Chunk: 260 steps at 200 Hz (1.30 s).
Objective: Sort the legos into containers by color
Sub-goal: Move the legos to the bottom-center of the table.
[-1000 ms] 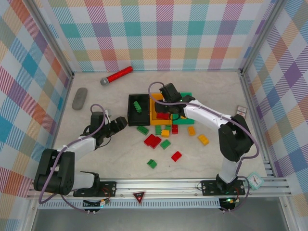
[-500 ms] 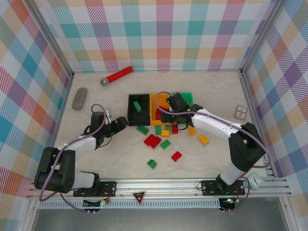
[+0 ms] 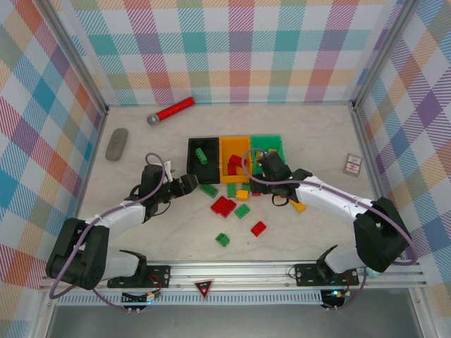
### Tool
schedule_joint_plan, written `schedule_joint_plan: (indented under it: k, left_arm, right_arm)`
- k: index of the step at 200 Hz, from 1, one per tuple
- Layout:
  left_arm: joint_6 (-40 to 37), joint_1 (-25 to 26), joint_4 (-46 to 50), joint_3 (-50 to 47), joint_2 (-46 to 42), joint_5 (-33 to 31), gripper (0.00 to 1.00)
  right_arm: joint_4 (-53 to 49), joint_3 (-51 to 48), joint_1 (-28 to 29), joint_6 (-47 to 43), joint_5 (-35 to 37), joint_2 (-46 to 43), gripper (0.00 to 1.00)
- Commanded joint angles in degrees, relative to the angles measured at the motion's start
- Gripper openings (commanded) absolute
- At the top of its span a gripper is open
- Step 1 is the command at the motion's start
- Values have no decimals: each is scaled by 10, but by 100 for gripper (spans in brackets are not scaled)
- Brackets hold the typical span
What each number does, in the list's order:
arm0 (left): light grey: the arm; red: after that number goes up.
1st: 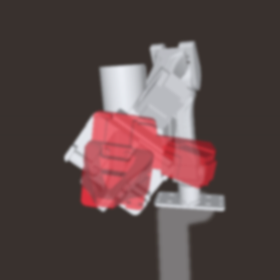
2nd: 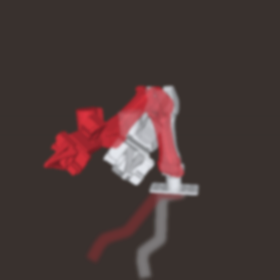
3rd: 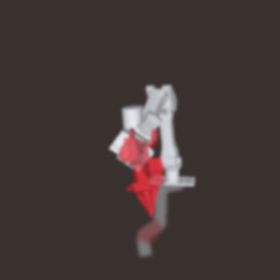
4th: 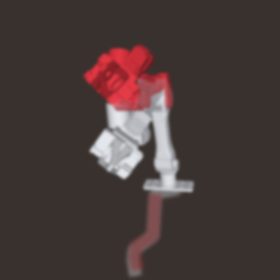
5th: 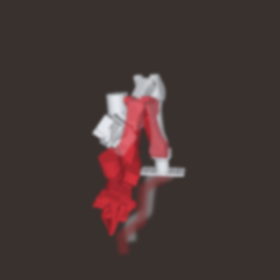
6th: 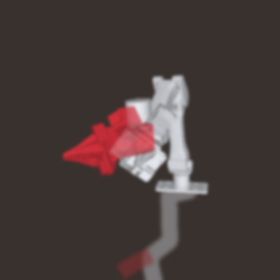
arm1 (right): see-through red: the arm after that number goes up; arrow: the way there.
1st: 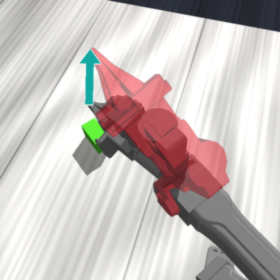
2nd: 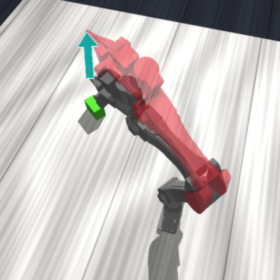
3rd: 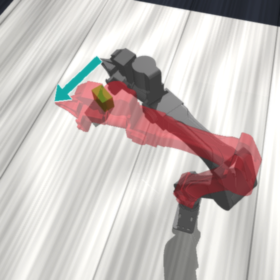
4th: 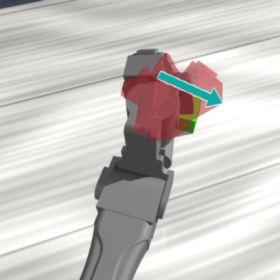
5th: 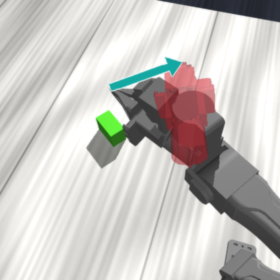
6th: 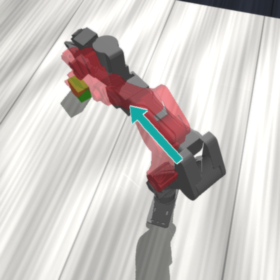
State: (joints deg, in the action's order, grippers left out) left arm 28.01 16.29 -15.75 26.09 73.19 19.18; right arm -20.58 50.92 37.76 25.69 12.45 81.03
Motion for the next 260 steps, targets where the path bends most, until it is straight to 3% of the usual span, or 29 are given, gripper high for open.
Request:
schedule_joint_plan:
  k: [1,55,129,151,209,260]
  left_arm:
    - [-41,23,26,14,-22,-31,74]
    - [-59,103,117,20,-50,-109,74]
    - [-32,103,298,10,-178,-228,75]
    - [-4,103,351,12,-190,-228,75]
    - [40,129,321,-24,-223,-154,75]
    - [20,201,270,29,-132,-134,75]
  right_arm:
    - [15,-8,-13,-7,4,-29,57]
    - [17,-41,-84,-41,-46,-72,57]
    - [55,-104,-95,-43,-47,-106,57]
    - [60,-112,-97,-50,-43,-112,57]
    - [111,-147,-100,-64,-45,-111,58]
    - [134,-171,-101,-65,-36,-127,58]
